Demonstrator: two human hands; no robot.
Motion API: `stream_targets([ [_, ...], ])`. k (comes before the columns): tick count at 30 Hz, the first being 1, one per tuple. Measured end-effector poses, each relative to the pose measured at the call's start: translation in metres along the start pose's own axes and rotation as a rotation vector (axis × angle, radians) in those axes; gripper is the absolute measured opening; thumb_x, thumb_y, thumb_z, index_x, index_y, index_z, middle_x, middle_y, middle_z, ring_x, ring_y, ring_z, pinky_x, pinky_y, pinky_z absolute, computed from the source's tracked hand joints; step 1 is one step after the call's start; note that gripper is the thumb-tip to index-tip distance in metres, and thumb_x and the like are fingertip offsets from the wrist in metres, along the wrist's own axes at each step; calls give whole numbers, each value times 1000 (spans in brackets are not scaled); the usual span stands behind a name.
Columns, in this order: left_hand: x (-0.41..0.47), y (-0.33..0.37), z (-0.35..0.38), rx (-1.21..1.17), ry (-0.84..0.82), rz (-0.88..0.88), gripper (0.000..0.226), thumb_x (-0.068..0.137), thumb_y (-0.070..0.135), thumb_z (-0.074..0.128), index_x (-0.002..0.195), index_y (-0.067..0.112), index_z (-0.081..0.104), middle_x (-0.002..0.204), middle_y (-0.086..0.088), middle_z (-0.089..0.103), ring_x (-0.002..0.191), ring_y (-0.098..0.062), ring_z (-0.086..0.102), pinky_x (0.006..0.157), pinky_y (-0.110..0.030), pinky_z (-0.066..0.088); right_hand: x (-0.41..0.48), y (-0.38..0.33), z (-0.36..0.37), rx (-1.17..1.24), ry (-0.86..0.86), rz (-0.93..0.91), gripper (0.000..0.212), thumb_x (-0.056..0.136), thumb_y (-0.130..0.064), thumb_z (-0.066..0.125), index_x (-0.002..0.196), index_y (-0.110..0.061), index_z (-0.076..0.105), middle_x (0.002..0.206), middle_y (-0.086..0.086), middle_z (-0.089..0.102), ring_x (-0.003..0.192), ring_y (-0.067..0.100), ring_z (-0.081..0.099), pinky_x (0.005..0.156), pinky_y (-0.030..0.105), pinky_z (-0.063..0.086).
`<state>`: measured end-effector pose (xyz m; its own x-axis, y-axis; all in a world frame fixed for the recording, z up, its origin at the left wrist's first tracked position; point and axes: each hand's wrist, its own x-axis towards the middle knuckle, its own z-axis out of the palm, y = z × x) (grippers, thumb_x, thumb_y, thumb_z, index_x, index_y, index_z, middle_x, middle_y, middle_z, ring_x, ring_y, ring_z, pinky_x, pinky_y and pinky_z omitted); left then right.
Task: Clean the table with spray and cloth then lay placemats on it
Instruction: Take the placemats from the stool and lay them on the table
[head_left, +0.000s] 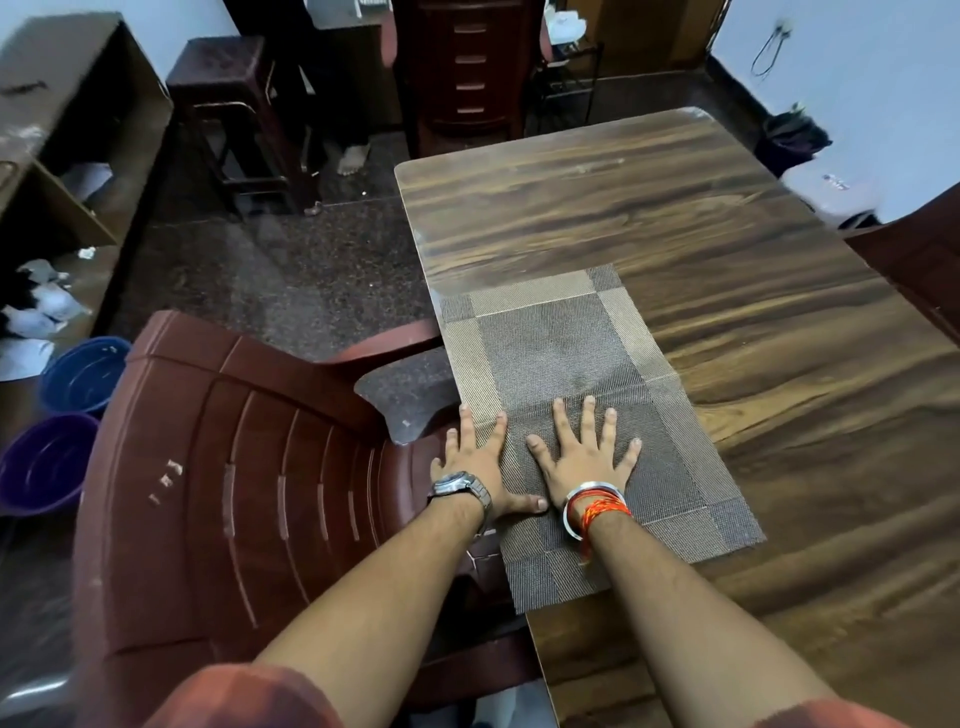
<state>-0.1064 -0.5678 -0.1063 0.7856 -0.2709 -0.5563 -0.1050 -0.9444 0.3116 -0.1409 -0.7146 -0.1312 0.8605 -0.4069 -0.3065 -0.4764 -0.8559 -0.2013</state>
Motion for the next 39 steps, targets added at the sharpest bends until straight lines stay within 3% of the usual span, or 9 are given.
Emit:
stream_targets([
  [9, 5, 3, -4, -52, -45, -16, 136, 50, 72, 80, 148, 47, -12, 152, -2, -39, 148, -35, -2, 117, -51, 21, 2, 4, -7, 54, -43, -21, 72, 87, -75, 24, 149, -48, -2, 161, -8, -15, 148, 22, -16, 112, 60, -12],
  [14, -5, 6, -18, -132, 90, 20, 138, 53, 67, 82, 148, 47, -17, 153, -6, -38, 148, -36, -2, 118, -47, 21, -11, 12, -26, 180, 117, -4, 71, 93, -62, 35, 153, -36, 8, 163, -7, 0, 150, 19, -5, 116, 57, -3],
  [22, -47, 43, -19, 53, 167, 273, 95, 86, 56, 56, 152, 38, -11, 159, 2, -24, 149, -27, 6, 119, -44, 19, -62, 30, -60, 158, 232, 57, 71, 95, -60, 26, 154, -26, 6, 163, -6, 3, 150, 21, -2, 117, 52, -4],
  [30, -142, 71, 11, 161, 148, 552, 85, 93, 52, 46, 153, 31, -9, 160, 0, -21, 149, -27, 3, 119, -47, 13, -190, 70, -69, 205, 378, 283, 64, 98, -49, 27, 154, -23, 11, 163, -5, 4, 150, 18, -1, 119, 49, 0],
  [33, -186, 77, 41, 182, 163, 686, 82, 94, 48, 45, 154, 29, -7, 161, 1, -16, 149, -26, 6, 118, -46, 12, -254, 80, -58, 230, 430, 385, 60, 99, -41, 29, 154, -23, 12, 163, -5, 4, 150, 17, 0, 120, 48, 1],
  [39, -285, 97, 113, 205, 74, 924, 78, 95, 42, 43, 154, 29, -5, 162, 6, -13, 149, -21, 6, 119, -45, 9, -386, 118, -35, 259, 485, 559, 61, 99, -42, 30, 154, -23, 12, 163, -5, 2, 150, 16, -2, 120, 45, -2],
])
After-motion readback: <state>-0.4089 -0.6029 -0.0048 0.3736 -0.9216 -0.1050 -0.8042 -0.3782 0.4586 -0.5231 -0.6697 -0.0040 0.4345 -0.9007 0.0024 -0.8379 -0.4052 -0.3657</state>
